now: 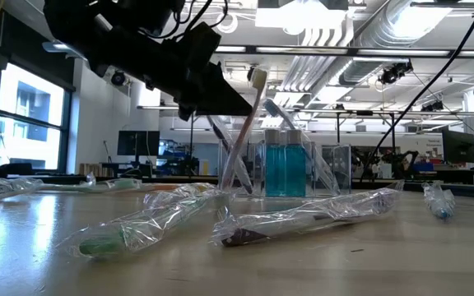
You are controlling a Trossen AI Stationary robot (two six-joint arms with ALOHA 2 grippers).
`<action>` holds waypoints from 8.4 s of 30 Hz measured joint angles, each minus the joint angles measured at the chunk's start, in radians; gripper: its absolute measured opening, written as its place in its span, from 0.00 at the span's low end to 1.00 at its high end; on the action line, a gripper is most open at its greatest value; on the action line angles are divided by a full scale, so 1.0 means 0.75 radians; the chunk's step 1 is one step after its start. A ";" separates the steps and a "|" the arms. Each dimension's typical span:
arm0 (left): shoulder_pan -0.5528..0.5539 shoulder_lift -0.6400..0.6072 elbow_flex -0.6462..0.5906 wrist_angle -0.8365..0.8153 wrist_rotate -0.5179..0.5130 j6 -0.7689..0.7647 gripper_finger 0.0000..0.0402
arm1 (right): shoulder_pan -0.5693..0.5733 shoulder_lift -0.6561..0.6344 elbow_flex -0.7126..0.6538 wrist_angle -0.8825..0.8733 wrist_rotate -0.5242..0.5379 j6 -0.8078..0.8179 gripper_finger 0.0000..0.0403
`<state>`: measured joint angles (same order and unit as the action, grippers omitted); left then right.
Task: Pick & Place toothbrushing station
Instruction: Put the bottom left orange toothbrush into the wire organizer, then put the bottom right green toothbrush into the wire organizer
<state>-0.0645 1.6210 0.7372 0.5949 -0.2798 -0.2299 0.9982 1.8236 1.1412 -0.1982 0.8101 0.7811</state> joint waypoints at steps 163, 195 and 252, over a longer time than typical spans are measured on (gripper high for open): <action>-0.421 -0.273 0.006 -0.193 0.013 0.079 0.29 | -0.168 0.084 0.000 -0.996 -0.962 0.296 0.04; -0.456 0.142 0.045 0.635 0.369 -0.016 0.29 | 0.217 0.066 0.543 -0.845 1.014 -0.304 0.04; -0.483 0.682 0.870 0.686 0.705 -0.740 0.29 | 0.119 0.063 0.545 0.268 0.292 -1.960 0.04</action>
<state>-0.4271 2.1326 1.3895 1.1091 0.2486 -0.7852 1.0874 1.8709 1.5501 0.0025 1.0287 -0.6891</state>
